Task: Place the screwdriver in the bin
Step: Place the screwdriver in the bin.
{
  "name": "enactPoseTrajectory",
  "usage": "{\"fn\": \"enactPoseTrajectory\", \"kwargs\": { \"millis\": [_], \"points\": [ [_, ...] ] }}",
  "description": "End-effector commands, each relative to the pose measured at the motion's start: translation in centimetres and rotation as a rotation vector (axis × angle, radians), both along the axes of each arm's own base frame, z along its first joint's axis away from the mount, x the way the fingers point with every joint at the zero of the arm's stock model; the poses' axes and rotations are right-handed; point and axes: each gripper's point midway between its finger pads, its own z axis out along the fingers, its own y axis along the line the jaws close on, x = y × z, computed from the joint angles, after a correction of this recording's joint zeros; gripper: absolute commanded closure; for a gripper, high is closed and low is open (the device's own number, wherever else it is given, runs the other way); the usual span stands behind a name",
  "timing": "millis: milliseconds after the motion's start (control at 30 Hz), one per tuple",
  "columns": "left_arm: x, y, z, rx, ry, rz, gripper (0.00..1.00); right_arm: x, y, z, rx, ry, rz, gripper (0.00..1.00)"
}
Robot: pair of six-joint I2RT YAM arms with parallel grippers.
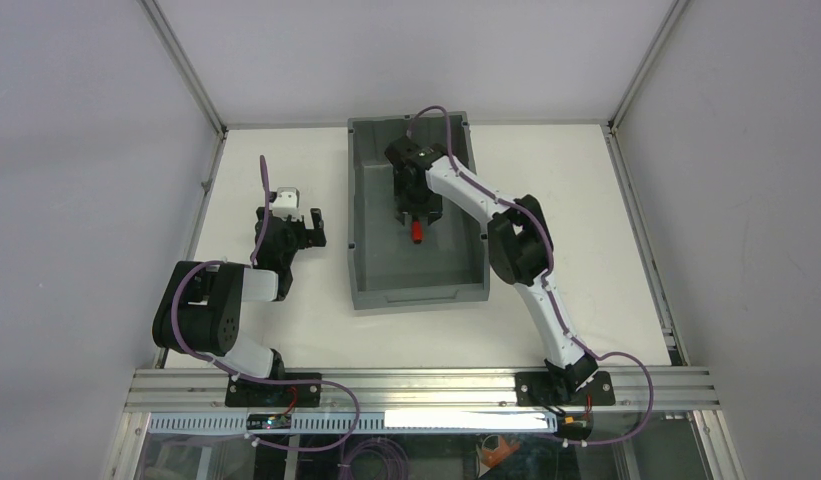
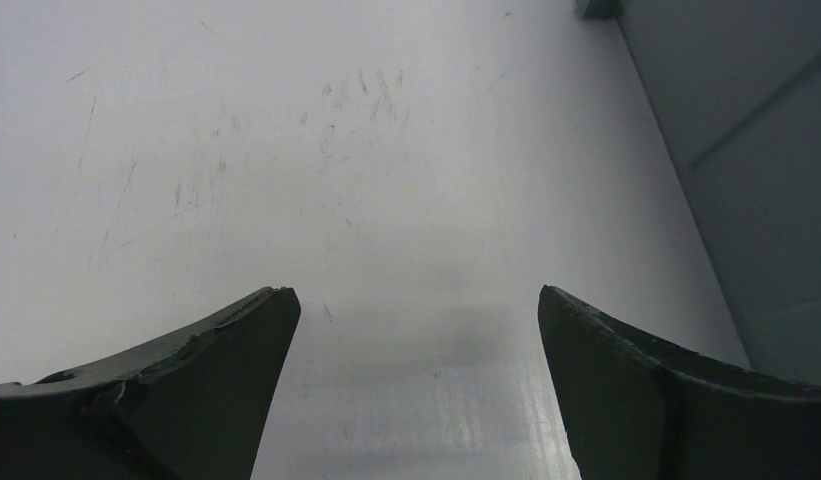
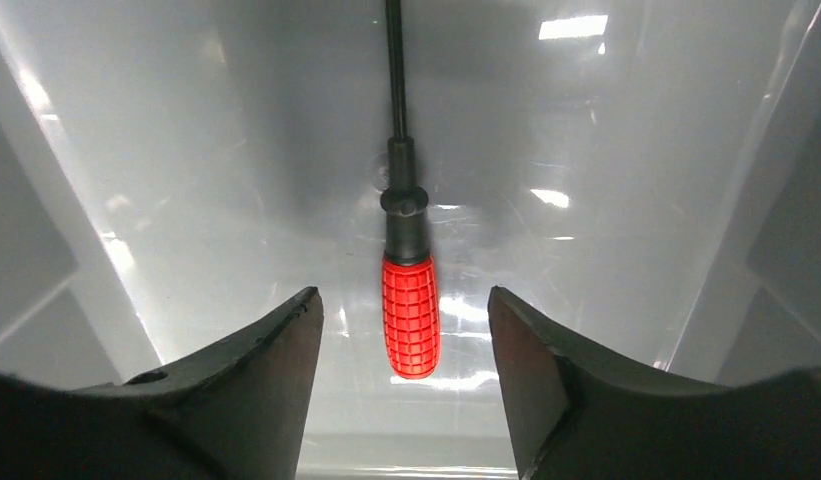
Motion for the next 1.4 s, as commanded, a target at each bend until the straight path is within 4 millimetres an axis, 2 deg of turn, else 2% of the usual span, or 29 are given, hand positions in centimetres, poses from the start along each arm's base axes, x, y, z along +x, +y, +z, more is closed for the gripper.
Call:
{"fn": "enactPoseTrajectory", "kwargs": {
  "millis": [0,167,267,400,567,733,900,1067,1367],
  "points": [
    [0.3,0.1,1.7,-0.016,-0.056,-0.002,0.01,1.1,0.7,7.0,0.075,-0.130,0.019,0.34],
    [0.3,0.1,1.6,-0.016,-0.055,-0.002,0.01,1.5,0.9,11.0,0.121,-0.206,0.042,0.24],
    [0.3,0.1,1.7,-0.016,-0.055,-0.002,0.01,1.7,0.6,13.4,0.139,-0.259,0.054,0.15],
    [0.4,0.1,1.7,-0.017,-0.056,-0.002,0.01,2.1,-0.2,16.8,0.165,-0.327,0.058,0.07],
    [0.3,0.1,1.6,-0.015,-0.055,-0.002,0.01,2.6,-2.5,20.2,0.178,-0.398,0.038,0.01],
    [0.3,0.1,1.6,-0.016,-0.055,-0.002,0.01,3.2,-5.8,22.8,0.163,-0.458,0.003,0.01],
    [0.3,0.1,1.7,-0.016,-0.055,-0.002,0.01,3.7,-10.2,24.4,0.145,-0.506,-0.062,0.01],
    [0.4,0.1,1.7,-0.016,-0.057,-0.002,0.01,4.3,-15.0,25.0,0.125,-0.543,-0.139,0.01],
    [0.3,0.1,1.6,-0.016,-0.054,-0.002,0.01,4.5,-21.8,23.2,0.056,-0.554,-0.244,0.01]
  ]
}}
